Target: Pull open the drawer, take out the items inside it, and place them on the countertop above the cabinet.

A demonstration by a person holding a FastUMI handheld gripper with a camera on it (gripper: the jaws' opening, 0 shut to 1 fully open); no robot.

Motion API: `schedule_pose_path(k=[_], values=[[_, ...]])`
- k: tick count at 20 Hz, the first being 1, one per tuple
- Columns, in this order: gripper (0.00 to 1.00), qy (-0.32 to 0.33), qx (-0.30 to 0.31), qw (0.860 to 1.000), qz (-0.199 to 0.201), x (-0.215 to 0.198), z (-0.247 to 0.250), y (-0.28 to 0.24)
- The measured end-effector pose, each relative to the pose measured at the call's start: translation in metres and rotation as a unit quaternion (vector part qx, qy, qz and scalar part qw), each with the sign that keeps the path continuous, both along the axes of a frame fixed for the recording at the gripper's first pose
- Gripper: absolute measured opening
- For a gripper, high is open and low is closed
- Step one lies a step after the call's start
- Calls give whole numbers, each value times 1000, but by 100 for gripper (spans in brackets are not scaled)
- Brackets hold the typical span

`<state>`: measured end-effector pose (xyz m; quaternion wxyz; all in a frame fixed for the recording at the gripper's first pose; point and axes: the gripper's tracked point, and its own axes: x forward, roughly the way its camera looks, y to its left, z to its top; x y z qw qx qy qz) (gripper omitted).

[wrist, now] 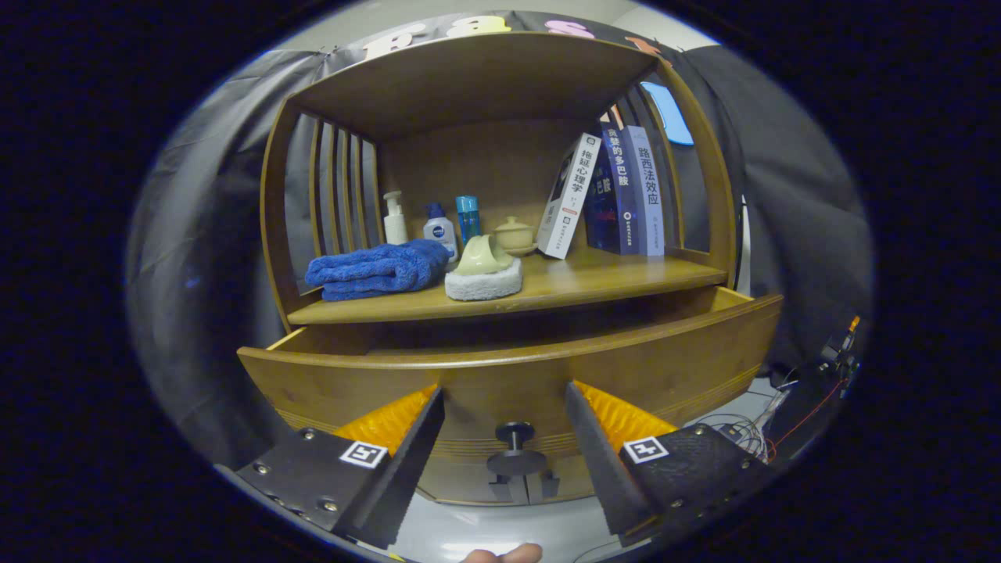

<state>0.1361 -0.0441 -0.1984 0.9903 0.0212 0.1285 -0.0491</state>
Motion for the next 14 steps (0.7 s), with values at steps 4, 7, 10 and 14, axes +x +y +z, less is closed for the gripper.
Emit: schedule_pose_path(k=[4, 7, 10, 14], values=[[94, -2, 3, 1000, 0, 14, -1, -1], [94, -1, 3, 1000, 0, 25, -1, -1], [94, -2, 6, 1000, -1, 32, -2, -1], [95, -3, 12, 1000, -2, 41, -3, -2]])
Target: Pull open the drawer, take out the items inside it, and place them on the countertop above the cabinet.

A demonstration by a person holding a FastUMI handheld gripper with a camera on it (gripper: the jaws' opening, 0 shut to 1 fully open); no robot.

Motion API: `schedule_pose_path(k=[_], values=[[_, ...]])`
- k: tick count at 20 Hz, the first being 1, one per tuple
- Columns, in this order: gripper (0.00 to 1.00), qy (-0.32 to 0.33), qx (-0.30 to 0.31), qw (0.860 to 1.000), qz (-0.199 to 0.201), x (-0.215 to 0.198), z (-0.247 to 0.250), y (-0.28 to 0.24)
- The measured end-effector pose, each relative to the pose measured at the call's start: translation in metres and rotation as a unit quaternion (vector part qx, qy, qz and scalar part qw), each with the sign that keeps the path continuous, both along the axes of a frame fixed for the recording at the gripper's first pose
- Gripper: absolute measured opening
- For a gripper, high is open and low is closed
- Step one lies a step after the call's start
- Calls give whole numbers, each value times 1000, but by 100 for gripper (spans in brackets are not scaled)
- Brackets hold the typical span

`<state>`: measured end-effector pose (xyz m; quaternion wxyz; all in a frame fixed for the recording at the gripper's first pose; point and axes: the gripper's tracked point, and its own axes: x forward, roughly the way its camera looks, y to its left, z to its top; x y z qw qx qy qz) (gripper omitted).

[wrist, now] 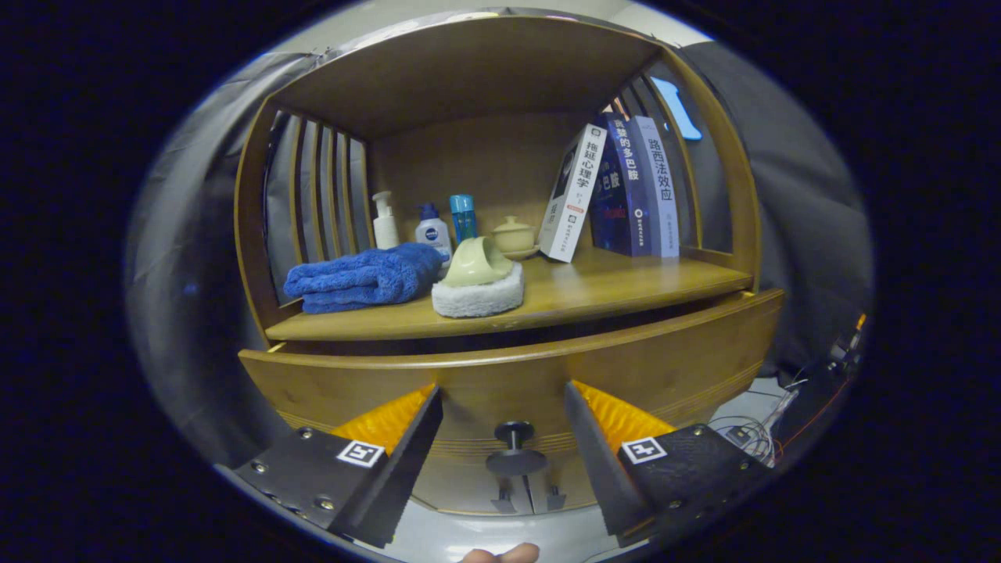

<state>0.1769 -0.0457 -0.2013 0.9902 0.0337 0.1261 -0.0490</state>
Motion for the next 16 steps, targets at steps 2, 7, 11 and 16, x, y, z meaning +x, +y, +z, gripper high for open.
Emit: schedule_pose_path(k=[2, 7, 11, 16], values=[[95, 1, 1, 1000, 0, 5, -1, 0], [95, -1, 6, 1000, 0, 13, -2, -1], [95, 3, 9, 1000, -1, 20, -3, -2], [95, 7, 8, 1000, -1, 26, -5, -4]])
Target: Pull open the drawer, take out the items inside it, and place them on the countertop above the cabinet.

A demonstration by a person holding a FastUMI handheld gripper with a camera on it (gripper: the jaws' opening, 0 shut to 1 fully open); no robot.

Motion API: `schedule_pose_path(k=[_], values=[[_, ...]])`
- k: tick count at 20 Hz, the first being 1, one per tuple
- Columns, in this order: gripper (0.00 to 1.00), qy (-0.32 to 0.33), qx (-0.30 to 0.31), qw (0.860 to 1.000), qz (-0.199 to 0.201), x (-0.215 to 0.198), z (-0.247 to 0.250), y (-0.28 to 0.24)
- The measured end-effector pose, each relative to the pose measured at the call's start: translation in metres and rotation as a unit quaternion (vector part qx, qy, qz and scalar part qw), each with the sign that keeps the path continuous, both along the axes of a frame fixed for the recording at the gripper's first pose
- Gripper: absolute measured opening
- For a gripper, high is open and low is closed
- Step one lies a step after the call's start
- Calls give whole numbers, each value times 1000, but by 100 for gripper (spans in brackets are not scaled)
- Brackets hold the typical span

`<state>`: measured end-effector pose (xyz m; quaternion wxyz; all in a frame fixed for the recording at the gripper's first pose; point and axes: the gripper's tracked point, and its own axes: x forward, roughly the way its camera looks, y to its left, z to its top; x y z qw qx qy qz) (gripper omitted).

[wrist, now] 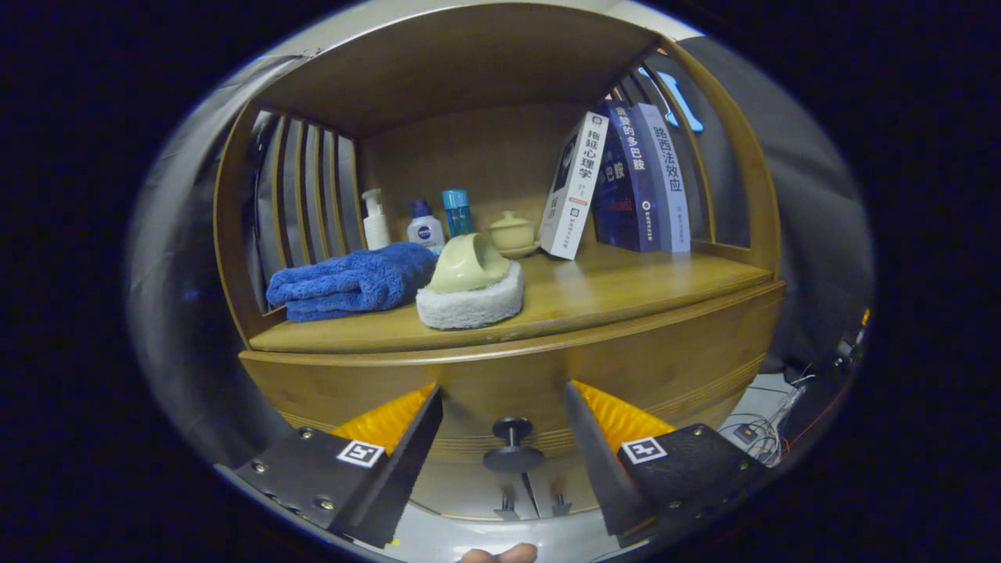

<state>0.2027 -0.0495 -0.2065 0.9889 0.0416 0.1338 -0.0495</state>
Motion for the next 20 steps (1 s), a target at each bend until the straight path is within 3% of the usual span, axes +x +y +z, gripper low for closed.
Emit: schedule_pose_path(k=[11, 20], values=[[99, 0, 2, 1000, 17, -3, 7, 10], [99, -62, -39, 997, 10, -42, 104, 17]])
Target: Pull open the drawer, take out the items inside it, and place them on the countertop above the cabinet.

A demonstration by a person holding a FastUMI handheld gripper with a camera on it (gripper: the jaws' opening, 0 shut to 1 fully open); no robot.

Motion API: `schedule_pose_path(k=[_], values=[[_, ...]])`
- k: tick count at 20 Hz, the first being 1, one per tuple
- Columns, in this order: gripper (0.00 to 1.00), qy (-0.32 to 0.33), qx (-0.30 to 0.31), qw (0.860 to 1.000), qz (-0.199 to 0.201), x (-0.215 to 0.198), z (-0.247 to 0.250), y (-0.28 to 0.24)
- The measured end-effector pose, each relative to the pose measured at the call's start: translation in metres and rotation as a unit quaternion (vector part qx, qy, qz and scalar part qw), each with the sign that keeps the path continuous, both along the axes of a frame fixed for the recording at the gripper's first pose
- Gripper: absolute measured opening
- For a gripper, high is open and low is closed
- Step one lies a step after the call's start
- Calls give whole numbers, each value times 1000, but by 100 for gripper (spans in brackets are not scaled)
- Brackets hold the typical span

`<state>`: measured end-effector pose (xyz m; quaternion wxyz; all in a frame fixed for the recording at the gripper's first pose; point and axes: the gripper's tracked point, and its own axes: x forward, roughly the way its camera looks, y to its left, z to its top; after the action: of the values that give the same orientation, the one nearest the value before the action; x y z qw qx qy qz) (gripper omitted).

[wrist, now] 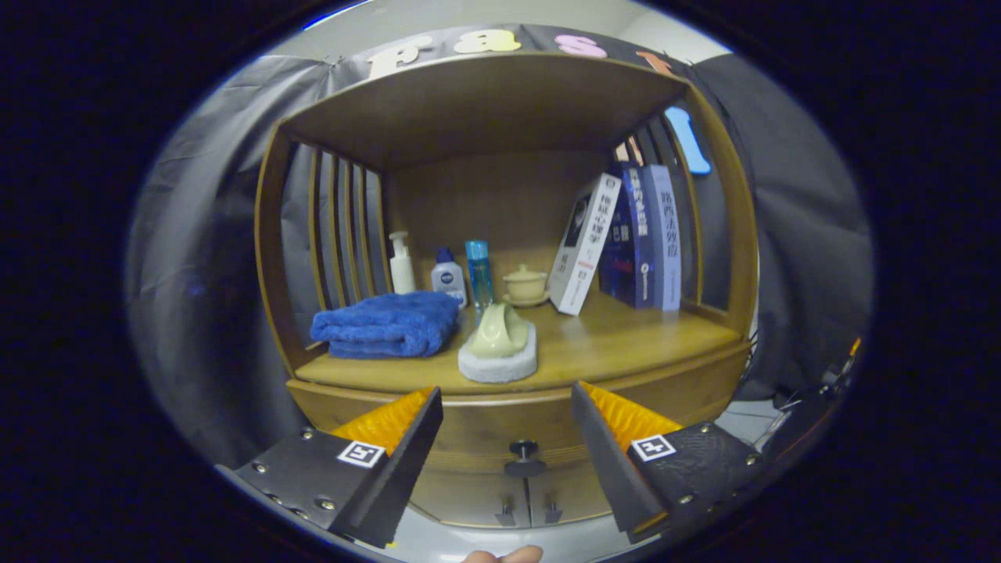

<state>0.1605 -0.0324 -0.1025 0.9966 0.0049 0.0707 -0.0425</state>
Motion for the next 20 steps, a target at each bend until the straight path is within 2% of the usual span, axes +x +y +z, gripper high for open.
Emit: schedule_pose_path(k=[5, 9, 15, 20], values=[[99, -57, -12, 998, 5, -30, 70, 16], [99, -77, -34, 996, -1, -60, 106, 24], [99, -110, -48, 993, -2, -91, 142, 32], [99, -123, -42, 992, -8, -107, 148, 28]])
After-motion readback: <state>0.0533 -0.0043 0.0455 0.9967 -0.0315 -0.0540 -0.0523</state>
